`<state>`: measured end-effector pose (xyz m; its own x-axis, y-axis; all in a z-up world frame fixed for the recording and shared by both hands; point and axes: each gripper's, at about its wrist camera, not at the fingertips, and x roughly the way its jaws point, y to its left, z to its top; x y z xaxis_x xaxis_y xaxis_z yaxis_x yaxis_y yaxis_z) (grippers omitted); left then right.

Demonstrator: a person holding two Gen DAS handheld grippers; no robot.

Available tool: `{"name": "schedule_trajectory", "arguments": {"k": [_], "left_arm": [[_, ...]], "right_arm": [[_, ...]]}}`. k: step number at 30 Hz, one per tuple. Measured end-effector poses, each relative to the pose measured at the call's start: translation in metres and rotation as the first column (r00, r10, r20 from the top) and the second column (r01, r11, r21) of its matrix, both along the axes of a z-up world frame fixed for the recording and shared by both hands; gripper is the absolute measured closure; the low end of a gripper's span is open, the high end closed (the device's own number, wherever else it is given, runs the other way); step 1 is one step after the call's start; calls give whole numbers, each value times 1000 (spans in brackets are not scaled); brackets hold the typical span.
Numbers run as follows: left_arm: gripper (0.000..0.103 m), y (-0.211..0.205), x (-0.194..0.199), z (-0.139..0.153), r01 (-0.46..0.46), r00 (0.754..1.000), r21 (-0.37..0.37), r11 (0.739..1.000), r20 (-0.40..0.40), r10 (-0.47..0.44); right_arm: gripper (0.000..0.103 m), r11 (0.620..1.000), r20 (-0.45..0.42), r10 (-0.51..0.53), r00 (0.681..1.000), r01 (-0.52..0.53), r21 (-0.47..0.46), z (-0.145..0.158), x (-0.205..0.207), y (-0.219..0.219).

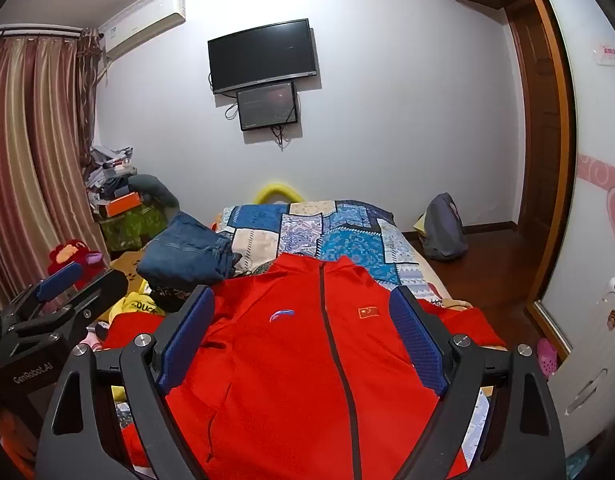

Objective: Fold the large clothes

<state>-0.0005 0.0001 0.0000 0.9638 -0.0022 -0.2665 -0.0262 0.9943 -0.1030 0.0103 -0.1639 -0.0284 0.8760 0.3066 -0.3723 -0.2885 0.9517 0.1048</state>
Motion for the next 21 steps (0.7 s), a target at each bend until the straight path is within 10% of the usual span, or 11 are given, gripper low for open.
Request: {"name": "schedule_trajectory", "arguments": {"k": [21], "left_arm": [[0,4,0,-3,-3,1000,9,1000,-28,3]], "right_arm": [[16,1000,-4,1,1000,-1,-3,1,0,2]]}}
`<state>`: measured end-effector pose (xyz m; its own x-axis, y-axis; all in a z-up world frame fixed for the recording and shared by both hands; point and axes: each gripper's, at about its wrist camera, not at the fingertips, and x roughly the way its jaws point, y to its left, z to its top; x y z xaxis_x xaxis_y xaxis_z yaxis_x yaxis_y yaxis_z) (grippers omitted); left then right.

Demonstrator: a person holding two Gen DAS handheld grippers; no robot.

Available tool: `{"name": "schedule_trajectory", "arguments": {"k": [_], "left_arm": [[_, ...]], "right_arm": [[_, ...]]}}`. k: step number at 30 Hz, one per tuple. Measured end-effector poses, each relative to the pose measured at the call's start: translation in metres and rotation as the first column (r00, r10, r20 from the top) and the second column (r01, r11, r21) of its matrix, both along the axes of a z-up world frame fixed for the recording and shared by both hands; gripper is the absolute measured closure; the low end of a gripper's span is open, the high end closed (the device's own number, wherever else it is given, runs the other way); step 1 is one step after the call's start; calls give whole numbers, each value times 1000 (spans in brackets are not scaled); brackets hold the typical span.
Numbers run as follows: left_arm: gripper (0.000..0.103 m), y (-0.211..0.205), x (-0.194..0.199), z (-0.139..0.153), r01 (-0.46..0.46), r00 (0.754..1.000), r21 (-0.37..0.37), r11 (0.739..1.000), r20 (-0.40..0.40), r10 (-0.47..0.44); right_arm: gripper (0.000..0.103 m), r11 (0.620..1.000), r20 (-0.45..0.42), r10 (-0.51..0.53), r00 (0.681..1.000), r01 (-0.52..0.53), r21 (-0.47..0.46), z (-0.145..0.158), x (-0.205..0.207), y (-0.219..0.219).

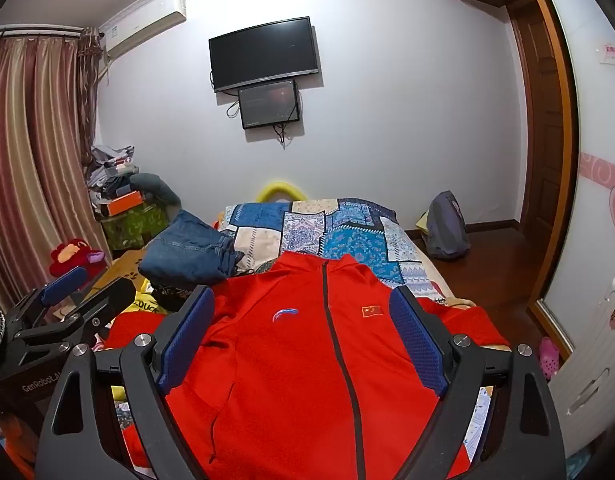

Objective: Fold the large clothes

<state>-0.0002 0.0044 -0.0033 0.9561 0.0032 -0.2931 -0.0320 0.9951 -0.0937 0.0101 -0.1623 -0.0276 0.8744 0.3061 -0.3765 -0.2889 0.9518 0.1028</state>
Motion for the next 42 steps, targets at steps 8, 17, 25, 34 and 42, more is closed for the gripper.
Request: {"name": "schedule_trajectory", "arguments": {"k": [8,17,25,34,42], "left_arm": [[0,0,0,1,-3,1000,-1,1000,-2,3],[0,0,1,0,-4,1000,-3,1000,-2,4],[0,1,0,-1,-6,1000,-9,1000,-5,6],[0,0,3,-1,-3,1000,-18,1000,-13,3],[0,3,4,-2,-2,1000,-29,1000,-20,1]], "right_arm": [[16,1000,-4,-3,1000,4,7,-3,1,5],[16,1000,-5,-3,1000,3,10,-2,1,4],[16,1000,-4,-2,1000,2,12,-1,1,3],[16,1000,-2,-4,1000,4,9,-1,1,3],[16,1000,-3,-3,1000,3,9,-2,0,2]]}}
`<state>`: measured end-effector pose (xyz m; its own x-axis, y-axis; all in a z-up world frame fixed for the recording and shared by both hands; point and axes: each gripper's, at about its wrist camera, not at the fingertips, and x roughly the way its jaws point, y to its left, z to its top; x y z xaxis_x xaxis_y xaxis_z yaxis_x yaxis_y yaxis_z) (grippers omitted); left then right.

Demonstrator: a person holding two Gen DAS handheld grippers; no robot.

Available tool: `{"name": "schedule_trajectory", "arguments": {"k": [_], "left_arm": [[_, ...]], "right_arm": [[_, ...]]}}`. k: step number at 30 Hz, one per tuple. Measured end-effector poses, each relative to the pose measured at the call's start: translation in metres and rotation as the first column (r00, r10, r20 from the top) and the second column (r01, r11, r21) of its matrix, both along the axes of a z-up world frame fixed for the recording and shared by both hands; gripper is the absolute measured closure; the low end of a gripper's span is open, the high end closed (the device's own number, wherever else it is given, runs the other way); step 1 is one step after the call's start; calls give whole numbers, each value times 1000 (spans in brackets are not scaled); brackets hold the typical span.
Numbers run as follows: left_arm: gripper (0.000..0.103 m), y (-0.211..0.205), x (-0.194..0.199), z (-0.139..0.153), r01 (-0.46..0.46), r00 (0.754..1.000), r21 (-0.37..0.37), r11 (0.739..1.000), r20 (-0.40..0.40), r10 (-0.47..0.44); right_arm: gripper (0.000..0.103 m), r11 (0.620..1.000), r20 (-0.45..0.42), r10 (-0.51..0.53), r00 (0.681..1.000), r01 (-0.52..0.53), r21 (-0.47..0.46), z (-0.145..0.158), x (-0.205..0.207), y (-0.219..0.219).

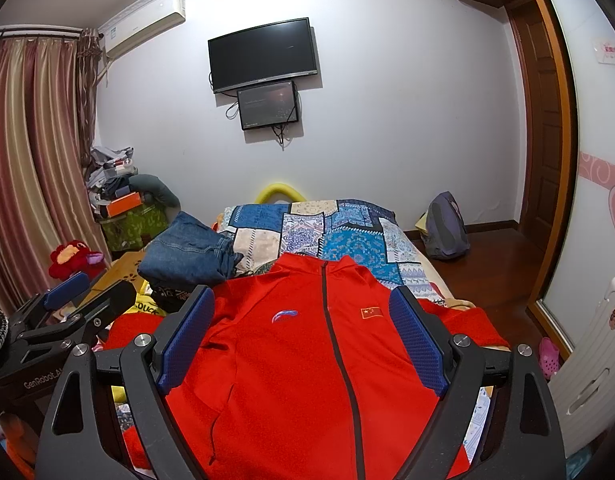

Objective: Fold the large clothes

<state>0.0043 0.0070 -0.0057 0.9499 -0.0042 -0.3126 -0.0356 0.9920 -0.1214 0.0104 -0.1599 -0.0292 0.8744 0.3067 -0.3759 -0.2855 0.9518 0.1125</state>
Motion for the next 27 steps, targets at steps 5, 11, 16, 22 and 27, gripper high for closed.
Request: {"name": "schedule_trajectory", "arguments": {"k": [5,11,16,22,27], "left_arm": [[0,0,1,-1,1,1000,-3,1000,-4,-1],[0,1,1,-2,2,1000,-6,1000,-3,-2],[0,2,3,-3,-7,1000,-6,1000,-3,7],[0,7,7,-5,-25,1000,-15,1000,-10,25],[0,19,16,-4,-54,999,-1,999,-1,54]], "right_arm": [[16,1000,-1,0,1000,0,-4,2,1,0],[16,1000,0,0,1000,0,-6,1,0,0],[16,1000,-4,-2,1000,2,-6,0,2,-1],[16,1000,0,0,1000,0,-12,-1,11,-1],[16,999,22,-4,1000,5,-34,3,28,3]]}}
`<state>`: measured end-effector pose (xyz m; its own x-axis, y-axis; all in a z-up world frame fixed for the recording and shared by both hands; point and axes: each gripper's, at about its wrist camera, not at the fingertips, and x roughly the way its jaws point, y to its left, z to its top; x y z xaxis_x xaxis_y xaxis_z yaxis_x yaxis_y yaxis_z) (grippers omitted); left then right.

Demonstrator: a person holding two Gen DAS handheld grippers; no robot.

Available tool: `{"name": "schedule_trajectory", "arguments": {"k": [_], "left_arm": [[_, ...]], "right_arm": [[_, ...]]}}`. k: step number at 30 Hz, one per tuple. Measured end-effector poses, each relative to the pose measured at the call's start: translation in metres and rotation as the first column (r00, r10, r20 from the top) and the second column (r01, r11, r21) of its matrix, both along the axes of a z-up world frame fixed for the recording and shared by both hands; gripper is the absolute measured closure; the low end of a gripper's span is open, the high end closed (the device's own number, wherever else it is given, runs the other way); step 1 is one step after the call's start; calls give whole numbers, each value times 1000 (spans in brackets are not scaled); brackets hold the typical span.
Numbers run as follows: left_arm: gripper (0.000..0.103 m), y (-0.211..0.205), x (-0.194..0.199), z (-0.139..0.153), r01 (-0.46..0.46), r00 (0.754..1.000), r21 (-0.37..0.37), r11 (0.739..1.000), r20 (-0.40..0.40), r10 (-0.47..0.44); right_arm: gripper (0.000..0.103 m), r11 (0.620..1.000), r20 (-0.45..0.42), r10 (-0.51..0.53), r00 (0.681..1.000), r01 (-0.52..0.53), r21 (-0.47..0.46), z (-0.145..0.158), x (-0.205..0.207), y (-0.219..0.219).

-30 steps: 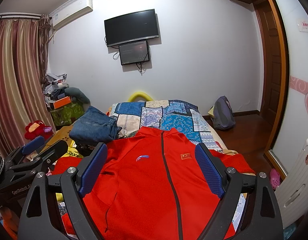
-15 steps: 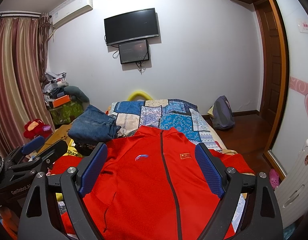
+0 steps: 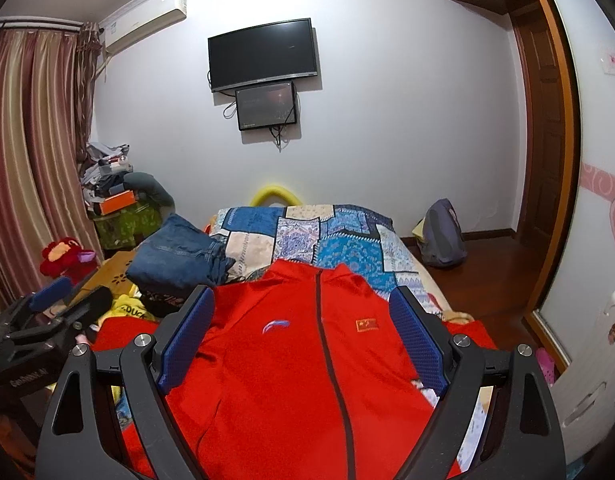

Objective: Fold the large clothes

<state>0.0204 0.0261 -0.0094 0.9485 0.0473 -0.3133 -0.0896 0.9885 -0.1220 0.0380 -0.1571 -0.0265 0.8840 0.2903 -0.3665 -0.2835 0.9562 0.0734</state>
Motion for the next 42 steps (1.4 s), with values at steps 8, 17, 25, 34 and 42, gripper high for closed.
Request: {"name": "schedule_trajectory", "arguments": {"k": [8,17,25,34,42], "left_arm": [[0,47,31,-2,-103,995,16,995,6,103],[0,162,73,-44,-309,948,-70,948,-107,301],[0,280,89,-137,-465,839,-169,869,-396,372],[2,362,69,-236,-543,782,-457,704,-581,226],[13,394,60,-281,-557,795,-604,570,-588,153]], "right_arm": [[16,1000,-19,-6,1000,5,-12,-7,42,9],[16,998,-112,-32,993,25,-62,-41,93,18],[16,997,-365,-24,931,-3,-72,-90,145,26],[16,991,-496,-47,867,-20,-130,-125,173,45],[16,987,-520,-53,852,-35,-157,-137,184,57]]}}
